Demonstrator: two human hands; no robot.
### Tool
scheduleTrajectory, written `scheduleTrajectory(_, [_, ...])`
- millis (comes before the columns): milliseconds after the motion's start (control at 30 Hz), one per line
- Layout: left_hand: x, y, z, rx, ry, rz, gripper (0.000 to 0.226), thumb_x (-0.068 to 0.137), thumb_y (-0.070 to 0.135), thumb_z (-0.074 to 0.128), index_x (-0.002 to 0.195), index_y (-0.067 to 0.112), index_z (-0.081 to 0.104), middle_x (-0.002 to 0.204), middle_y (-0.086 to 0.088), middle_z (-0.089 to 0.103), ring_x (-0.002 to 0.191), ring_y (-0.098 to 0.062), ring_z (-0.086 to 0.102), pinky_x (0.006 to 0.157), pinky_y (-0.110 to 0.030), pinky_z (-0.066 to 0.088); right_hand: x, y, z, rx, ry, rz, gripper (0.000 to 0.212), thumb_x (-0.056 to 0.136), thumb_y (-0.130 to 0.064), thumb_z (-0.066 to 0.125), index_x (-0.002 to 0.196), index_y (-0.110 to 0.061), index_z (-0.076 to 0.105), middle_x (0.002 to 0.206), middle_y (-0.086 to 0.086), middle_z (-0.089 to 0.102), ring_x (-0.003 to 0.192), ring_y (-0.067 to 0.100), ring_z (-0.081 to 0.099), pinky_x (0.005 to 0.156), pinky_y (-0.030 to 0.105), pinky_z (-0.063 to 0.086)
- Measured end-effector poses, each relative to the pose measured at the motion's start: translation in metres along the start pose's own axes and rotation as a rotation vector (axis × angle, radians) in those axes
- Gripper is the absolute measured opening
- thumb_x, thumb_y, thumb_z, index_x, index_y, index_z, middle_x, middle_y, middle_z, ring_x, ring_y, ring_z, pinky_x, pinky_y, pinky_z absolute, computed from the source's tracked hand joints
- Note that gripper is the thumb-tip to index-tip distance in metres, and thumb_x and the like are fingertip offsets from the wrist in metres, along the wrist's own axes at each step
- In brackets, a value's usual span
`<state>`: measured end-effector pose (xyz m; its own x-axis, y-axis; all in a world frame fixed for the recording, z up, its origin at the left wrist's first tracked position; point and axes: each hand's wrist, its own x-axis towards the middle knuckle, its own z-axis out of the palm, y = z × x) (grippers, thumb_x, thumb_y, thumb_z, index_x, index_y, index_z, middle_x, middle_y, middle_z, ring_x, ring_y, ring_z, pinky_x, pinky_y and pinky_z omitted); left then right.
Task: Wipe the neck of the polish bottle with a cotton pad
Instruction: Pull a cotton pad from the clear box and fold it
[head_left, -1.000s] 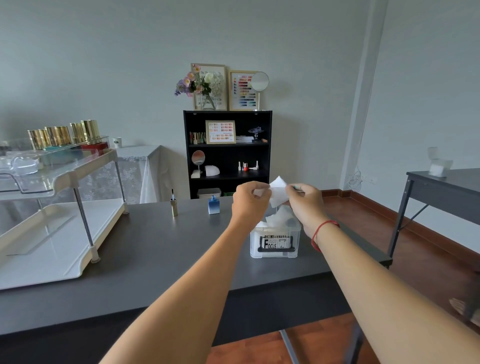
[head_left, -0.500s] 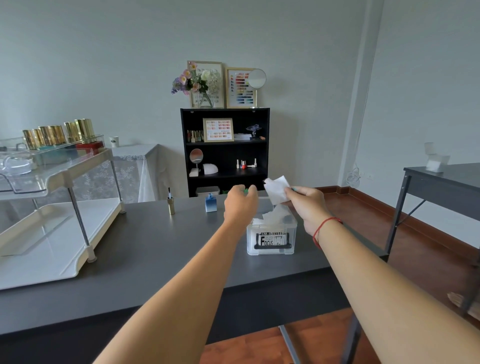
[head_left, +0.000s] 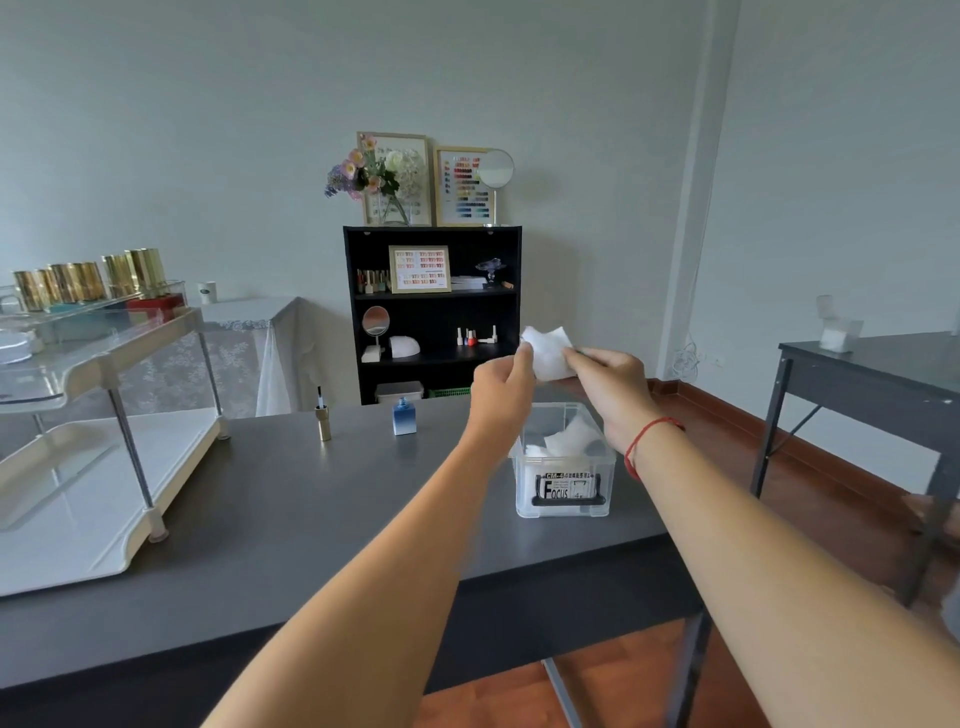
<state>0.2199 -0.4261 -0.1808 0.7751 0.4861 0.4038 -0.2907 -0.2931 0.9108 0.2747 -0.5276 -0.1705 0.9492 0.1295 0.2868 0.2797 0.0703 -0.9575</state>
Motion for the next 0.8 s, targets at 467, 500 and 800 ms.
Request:
scheduleTrajectory(467, [-0.003,-0.004,-0.121,0.073,0.161,-0.047,0.027,0.089,0.029,0.061,0.071,0.011,0.069,0.064,-0.003,0.053,0.061,-0.014,0.044,0.054,-0.022,0.037,-0.033,-0.001,0.103,0.134,-0.301,0.047,0.018,0.086,-0.021,0.065,0.102,-0.015,0.069,0.093,0.004,0.073,0.082,0.018,0.071,0.07,0.025,0.057])
scheduleTrajectory(500, [-0.003,-0.006,-0.128,0.083,0.17,-0.051,0.027,0.089,0.03,0.061,0.073,0.009,0.068,0.065,-0.004,0.053,0.061,-0.015,0.044,0.055,-0.022,0.038,-0.036,0.0,0.111,0.161,-0.271,0.069,0.013,0.09,-0.02,0.06,0.099,-0.016,0.068,0.094,0.004,0.072,0.077,0.016,0.072,0.067,0.025,0.057])
scheduleTrajectory(800, [0.002,-0.034,-0.163,0.149,0.156,-0.06,0.025,0.093,0.024,0.056,0.076,0.018,0.074,0.07,0.004,0.068,0.056,0.002,0.056,0.057,-0.018,0.046,-0.054,0.016,0.145,0.158,-0.454,0.053,0.024,0.082,-0.009,0.061,0.1,-0.023,0.067,0.088,-0.001,0.075,0.082,0.016,0.072,0.074,0.032,0.059])
